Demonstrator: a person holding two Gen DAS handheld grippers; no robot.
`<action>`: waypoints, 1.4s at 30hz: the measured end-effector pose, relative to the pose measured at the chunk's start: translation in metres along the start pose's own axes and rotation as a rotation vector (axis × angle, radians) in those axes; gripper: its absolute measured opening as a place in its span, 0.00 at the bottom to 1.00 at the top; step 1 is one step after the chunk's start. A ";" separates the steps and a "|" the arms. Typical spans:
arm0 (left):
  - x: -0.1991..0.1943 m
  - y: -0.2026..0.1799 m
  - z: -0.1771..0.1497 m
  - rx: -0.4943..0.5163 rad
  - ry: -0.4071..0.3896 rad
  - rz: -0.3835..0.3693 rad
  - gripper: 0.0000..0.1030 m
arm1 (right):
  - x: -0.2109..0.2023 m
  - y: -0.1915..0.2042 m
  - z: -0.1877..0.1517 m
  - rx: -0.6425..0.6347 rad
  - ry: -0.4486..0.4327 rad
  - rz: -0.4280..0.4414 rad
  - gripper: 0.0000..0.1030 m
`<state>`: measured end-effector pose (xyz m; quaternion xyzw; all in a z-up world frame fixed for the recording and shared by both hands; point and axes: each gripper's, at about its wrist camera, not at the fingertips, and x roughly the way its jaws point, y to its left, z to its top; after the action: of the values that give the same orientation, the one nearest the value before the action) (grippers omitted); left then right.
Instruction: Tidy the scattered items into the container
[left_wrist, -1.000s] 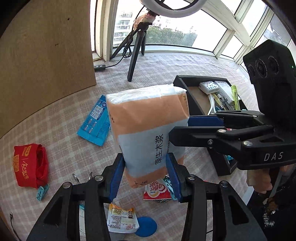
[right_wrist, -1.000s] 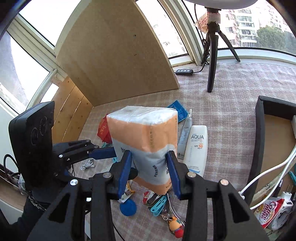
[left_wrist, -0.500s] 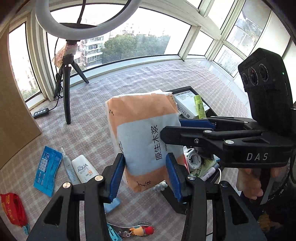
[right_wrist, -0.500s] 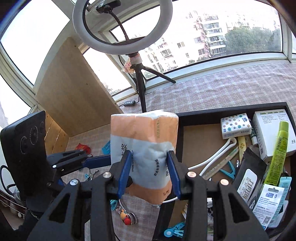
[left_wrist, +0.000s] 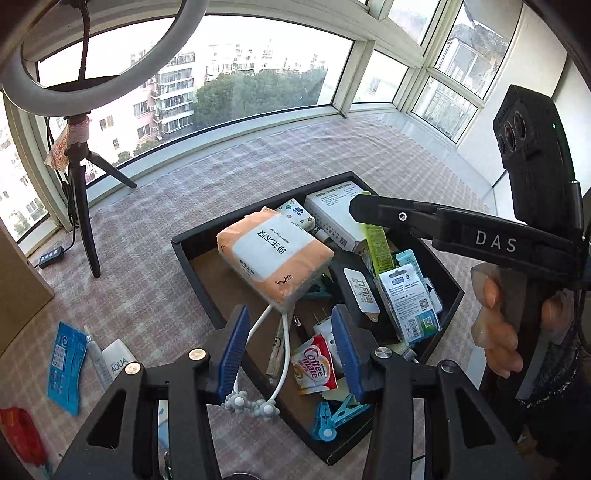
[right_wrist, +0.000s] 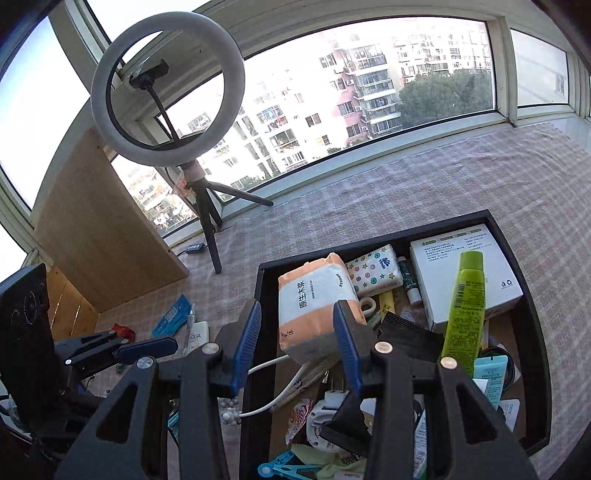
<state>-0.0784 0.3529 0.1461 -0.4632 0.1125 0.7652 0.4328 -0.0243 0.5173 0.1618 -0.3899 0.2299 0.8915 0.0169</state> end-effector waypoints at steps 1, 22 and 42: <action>-0.007 0.004 -0.002 -0.006 -0.009 0.001 0.42 | 0.001 0.002 -0.001 -0.003 0.004 0.007 0.39; -0.182 0.171 -0.167 -0.424 -0.117 0.369 0.42 | 0.032 0.117 -0.049 -0.229 0.158 0.128 0.40; -0.121 0.163 -0.277 -0.554 0.068 0.203 0.42 | 0.121 0.225 -0.147 -0.348 0.486 0.218 0.40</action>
<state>-0.0104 0.0287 0.0547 -0.5755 -0.0406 0.7901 0.2071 -0.0549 0.2360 0.0794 -0.5617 0.1117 0.7947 -0.2012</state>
